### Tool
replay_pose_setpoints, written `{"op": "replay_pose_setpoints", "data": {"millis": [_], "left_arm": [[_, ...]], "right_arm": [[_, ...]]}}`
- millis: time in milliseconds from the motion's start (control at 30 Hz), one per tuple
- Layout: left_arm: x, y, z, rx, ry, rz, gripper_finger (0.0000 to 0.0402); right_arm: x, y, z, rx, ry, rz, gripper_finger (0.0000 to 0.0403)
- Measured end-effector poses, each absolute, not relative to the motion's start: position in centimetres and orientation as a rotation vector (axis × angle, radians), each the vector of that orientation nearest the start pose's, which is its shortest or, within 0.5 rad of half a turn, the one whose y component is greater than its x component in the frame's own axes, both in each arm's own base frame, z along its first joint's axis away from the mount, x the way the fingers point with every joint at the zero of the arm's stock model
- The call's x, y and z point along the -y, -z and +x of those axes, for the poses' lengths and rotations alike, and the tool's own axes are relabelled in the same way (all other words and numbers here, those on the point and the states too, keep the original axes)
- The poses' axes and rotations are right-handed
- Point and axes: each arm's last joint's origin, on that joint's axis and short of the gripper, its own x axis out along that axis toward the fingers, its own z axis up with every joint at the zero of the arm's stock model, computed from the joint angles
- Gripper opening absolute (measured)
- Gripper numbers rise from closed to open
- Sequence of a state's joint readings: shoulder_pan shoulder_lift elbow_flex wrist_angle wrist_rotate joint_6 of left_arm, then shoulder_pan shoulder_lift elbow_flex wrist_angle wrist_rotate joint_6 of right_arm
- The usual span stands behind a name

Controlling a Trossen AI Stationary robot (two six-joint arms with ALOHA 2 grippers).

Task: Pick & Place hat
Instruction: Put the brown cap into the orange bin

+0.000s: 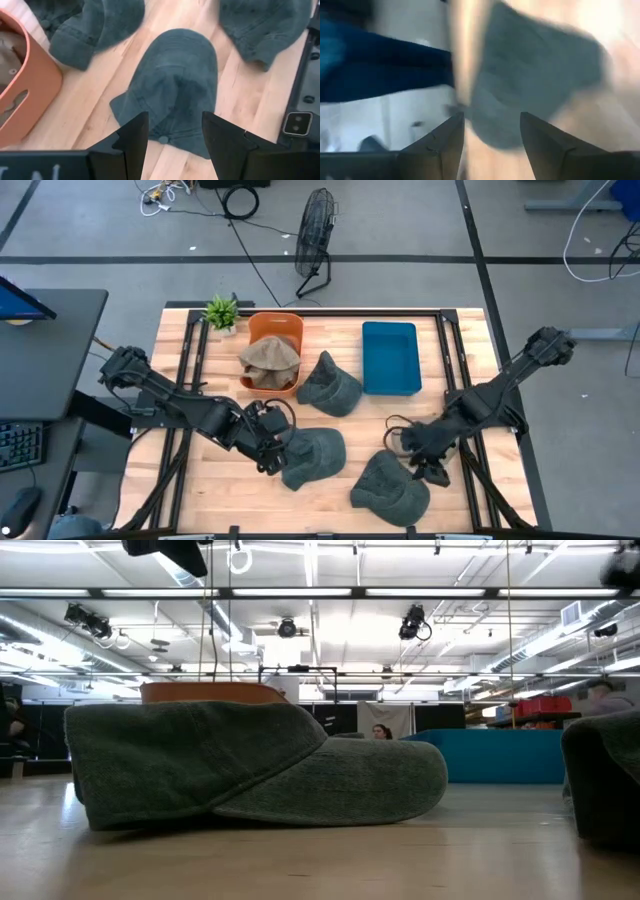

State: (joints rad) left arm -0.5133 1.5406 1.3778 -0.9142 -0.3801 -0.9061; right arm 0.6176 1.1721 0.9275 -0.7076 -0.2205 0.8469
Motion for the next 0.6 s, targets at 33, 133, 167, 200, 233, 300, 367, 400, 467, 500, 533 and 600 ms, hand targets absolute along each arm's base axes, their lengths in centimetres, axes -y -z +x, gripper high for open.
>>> {"op": "replay_pose_setpoints", "data": {"millis": [33,133,167,200,233,300,367,400,467,500,533,600], "left_arm": [[14.2,-30.4,27.4,-0.922,-0.316,-0.369,0.0188],[14.3,-30.4,27.4,-0.916,-0.311,-0.373,0.0188],[14.3,-30.4,27.4,-0.916,-0.311,-0.372,0.0188],[14.3,-30.4,27.4,-0.916,-0.31,-0.371,0.0188],[14.2,-30.4,27.4,-0.917,-0.31,-0.368,0.0188],[14.2,-30.4,27.4,-0.921,-0.312,-0.365,0.0188],[14.2,-30.4,27.4,-0.916,-0.32,-0.37,0.0188],[14.2,-30.4,27.4,-0.913,-0.323,-0.367,0.0188],[14.4,-30.4,27.3,-0.91,-0.321,-0.358,0.0188],[14.4,-30.4,27.3,-0.911,-0.319,-0.353,0.0188],[14.4,-30.4,27.3,-0.912,-0.318,-0.351,0.0188],[14.4,-30.4,27.3,-0.913,-0.318,-0.35,0.0188]], "right_arm": [[-13.4,-26.2,17.7,-1.269,-0.232,0.547,0.0196],[-12.8,-25.0,17.0,-1.395,-0.067,0.514,0.0196],[-12.7,-24.8,16.9,-1.426,-0.036,0.501,0.0196],[-12.6,-24.6,16.8,-1.448,-0.004,0.492,0.0196],[-12.4,-24.4,16.6,-1.465,0.034,0.481,0.0196],[-12.2,-24.1,16.4,-1.485,0.123,0.467,0.0196],[-11.8,-23.8,16.1,-1.505,0.212,0.445,0.0196],[-11.6,-23.7,15.9,-1.517,0.26,0.44,0.0196],[-11.2,-23.5,15.5,-1.547,0.372,0.424,0.0196],[-11.0,-23.5,15.2,-1.565,0.429,0.413,0.0196],[-10.7,-23.5,14.9,-1.584,0.476,0.4,0.0196],[-10.4,-23.5,14.4,-1.623,0.541,0.374,0.0196]]}}
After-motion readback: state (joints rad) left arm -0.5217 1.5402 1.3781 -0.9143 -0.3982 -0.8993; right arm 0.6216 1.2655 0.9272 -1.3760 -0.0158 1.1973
